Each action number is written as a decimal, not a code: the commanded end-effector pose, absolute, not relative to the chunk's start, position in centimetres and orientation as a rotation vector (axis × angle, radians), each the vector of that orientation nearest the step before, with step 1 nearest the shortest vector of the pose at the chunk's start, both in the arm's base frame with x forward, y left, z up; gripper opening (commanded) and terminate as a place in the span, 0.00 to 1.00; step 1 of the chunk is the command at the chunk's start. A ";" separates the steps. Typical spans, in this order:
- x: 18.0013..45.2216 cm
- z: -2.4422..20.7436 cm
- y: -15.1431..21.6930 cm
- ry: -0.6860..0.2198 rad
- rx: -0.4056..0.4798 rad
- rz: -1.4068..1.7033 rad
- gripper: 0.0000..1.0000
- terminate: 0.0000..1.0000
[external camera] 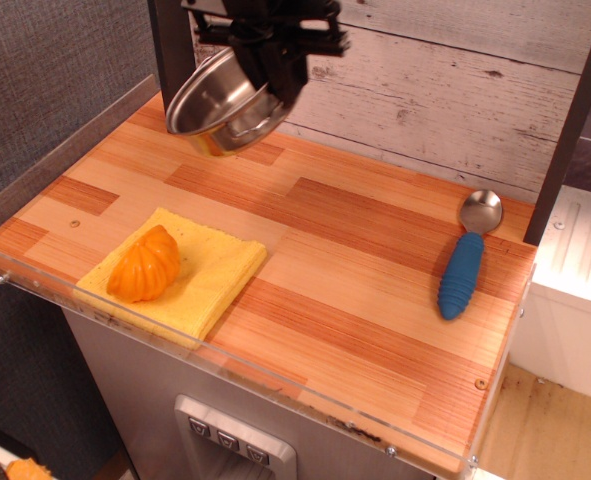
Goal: Place the pot above the yellow towel
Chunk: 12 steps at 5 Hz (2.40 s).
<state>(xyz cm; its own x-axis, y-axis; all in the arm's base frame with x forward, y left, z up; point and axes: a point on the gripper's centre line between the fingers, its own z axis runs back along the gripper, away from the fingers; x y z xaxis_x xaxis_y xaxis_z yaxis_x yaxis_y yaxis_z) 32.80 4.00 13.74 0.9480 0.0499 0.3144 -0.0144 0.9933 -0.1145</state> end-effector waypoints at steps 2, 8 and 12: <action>36.5 10.5 7.1 -0.275 -0.018 0.094 0.00 0.00; 36.9 7.4 7.7 -0.156 -0.028 0.099 1.00 0.00; 28.1 15.9 9.2 -0.125 0.028 -0.152 1.00 0.00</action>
